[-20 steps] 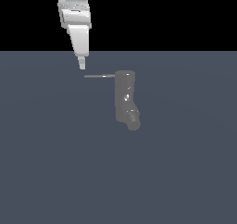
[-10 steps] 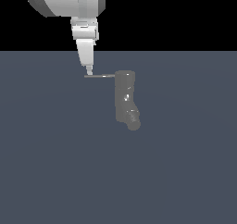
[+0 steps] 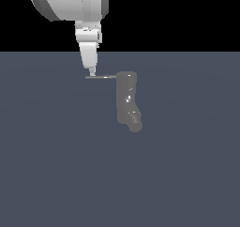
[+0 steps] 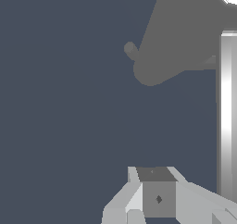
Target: Turn on the faucet by rotating a designated handle.
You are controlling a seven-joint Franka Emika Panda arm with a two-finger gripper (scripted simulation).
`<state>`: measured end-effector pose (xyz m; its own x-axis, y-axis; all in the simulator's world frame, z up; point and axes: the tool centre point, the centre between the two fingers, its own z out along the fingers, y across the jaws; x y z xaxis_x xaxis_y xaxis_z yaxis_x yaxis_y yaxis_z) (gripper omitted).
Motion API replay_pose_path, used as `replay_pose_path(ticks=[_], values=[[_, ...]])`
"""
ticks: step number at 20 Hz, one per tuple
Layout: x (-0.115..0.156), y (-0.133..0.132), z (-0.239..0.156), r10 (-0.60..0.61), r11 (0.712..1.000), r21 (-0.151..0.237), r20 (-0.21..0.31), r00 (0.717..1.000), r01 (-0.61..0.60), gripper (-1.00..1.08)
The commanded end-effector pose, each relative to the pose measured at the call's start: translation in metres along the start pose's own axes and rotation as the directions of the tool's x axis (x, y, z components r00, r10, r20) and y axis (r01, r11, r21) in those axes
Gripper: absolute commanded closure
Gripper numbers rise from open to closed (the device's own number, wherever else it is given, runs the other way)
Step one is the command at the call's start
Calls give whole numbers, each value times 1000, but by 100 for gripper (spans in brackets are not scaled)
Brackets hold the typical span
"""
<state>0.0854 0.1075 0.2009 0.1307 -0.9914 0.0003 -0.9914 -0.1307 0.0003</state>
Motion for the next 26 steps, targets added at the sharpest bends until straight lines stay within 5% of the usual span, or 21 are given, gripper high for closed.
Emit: replay_pose_path(ticks=[1, 26], values=[[0, 0, 0, 0, 1000, 0, 0, 1000, 0, 108], [2, 63, 0, 0, 1000, 0, 0, 1000, 0, 108]])
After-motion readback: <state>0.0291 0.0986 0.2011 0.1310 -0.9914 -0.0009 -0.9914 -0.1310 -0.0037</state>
